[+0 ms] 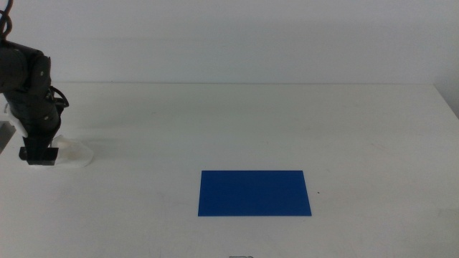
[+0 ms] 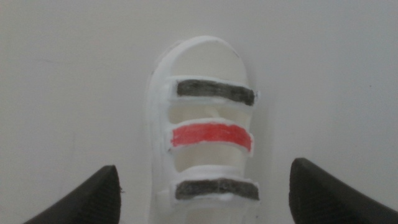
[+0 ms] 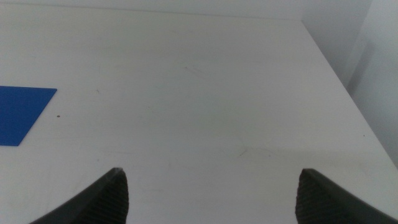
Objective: Use one arm to grab the shoe from the table and place it on the mat.
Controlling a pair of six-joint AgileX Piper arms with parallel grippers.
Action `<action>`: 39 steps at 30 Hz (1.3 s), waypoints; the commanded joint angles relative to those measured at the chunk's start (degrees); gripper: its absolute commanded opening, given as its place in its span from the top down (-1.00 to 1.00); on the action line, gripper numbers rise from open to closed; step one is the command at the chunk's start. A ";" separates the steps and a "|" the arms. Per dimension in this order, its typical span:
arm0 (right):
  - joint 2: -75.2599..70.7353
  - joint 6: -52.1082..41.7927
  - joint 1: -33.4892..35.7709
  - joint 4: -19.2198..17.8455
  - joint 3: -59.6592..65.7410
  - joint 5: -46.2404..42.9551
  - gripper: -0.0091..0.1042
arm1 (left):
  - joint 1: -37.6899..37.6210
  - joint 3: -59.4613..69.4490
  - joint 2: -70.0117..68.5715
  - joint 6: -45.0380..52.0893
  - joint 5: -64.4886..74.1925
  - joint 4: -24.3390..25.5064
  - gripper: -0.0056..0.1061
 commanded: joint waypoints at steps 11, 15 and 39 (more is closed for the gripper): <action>-1.11 -0.70 0.13 -0.48 -1.06 -3.20 -0.82 | -0.08 -6.97 -2.52 1.46 6.32 0.73 -0.72; -1.11 -0.70 0.13 -0.48 -1.06 -3.20 -0.82 | -0.02 -12.26 -0.34 2.73 14.86 -0.68 -0.72; -1.11 -0.70 0.13 -0.48 -1.06 -3.20 -0.82 | 0.99 -20.23 9.43 7.88 22.23 -5.25 -0.47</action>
